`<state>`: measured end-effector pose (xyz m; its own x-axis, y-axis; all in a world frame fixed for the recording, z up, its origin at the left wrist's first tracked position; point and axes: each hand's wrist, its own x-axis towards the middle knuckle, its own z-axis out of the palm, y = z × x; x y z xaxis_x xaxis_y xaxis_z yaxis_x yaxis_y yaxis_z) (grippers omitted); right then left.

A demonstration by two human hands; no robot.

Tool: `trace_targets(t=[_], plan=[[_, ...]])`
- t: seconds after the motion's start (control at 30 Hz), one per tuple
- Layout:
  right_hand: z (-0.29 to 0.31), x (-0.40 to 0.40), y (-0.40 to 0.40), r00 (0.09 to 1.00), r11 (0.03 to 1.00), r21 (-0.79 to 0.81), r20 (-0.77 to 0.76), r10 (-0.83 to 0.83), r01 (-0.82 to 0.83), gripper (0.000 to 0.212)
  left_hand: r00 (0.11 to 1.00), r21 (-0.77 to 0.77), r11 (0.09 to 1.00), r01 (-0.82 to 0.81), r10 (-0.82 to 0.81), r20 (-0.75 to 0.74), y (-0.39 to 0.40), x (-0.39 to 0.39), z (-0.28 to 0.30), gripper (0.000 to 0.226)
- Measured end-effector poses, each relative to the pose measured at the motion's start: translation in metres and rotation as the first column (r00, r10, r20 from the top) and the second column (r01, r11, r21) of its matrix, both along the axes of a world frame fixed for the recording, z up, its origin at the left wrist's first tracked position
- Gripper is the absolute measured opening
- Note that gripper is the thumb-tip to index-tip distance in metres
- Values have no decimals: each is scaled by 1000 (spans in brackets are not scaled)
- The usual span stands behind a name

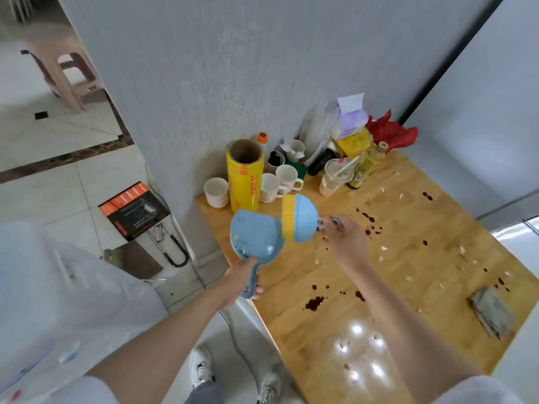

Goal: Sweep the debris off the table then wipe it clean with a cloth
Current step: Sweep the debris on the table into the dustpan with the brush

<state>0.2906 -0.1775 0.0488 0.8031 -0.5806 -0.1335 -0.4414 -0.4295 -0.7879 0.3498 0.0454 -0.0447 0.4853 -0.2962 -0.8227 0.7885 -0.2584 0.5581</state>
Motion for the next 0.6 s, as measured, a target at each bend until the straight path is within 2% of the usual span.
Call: trace_targets(t=[0.07,0.13,0.23,0.37,0.5,0.6], plan=[[1,3,-23,994,996,-4,61,-93,94,15,987,125,985,118,-130,96,11,10,-8,40],[-3,4,-41,985,989,-32,93,-142,146,20,920,273,931,242,-309,240,23,20,-15,48],[-16,0,-54,994,973,-204,33,-107,112,21,821,419,859,294,-452,349,45,32,-30,55],[-50,-14,-55,987,959,-280,-139,-86,44,26,796,473,834,283,-480,369,70,37,-32,35],[-83,-18,-42,964,960,-279,-243,-105,34,28,735,632,717,295,-593,329,102,41,-42,43],[-94,-16,-26,949,957,-288,-290,-126,39,31,758,636,717,286,-575,308,126,42,-57,40]])
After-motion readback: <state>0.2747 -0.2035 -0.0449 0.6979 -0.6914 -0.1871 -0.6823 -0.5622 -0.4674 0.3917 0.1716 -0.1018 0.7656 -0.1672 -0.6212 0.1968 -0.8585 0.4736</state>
